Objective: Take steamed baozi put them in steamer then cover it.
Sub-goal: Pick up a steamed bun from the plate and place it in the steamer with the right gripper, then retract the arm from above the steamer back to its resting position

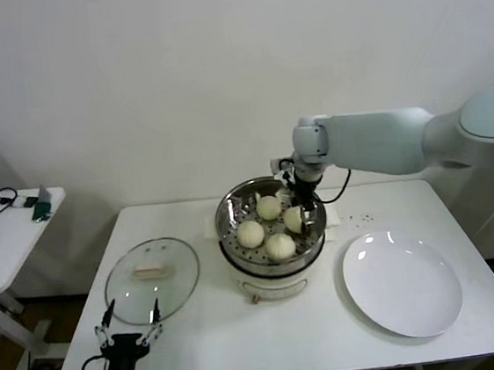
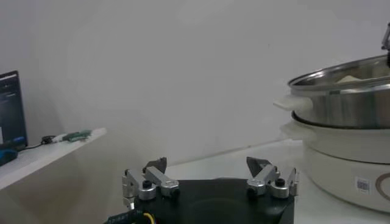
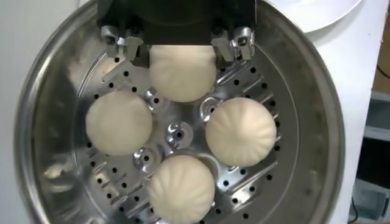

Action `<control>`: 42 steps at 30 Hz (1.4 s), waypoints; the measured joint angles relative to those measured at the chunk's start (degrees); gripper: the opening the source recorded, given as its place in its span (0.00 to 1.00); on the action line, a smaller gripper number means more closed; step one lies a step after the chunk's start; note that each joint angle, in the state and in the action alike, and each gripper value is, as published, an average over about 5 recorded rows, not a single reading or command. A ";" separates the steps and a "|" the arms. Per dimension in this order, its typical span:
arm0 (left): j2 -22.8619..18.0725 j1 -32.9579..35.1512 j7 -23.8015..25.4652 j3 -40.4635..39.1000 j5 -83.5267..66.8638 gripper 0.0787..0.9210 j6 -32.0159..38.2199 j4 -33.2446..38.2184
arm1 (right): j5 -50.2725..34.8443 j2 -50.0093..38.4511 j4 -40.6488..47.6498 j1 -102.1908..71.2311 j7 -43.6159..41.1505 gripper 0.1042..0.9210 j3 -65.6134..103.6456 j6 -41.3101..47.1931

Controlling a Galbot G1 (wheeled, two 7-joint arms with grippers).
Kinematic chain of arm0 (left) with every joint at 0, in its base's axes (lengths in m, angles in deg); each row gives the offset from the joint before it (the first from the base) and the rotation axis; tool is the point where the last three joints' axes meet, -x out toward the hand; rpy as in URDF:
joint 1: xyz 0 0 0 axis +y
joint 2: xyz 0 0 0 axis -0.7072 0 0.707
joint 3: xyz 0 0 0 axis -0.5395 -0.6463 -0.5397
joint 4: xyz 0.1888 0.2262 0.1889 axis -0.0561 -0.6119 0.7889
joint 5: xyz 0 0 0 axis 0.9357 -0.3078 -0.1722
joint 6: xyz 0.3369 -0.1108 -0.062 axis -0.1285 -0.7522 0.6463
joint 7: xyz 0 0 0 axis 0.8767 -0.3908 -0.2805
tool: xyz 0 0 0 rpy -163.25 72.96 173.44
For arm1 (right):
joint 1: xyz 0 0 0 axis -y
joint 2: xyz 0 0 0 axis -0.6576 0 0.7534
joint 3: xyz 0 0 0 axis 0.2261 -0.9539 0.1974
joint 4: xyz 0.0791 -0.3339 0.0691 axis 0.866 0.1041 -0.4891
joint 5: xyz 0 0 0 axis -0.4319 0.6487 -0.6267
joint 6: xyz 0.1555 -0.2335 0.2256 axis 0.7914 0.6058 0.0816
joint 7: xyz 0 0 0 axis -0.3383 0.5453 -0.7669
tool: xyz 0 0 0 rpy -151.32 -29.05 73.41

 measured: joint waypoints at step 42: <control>-0.60 -0.89 -0.42 1.01 0.54 0.88 -0.11 0.71 | 3.18 -27.24 -18.29 -10.65 18.91 0.88 29.42 -10.35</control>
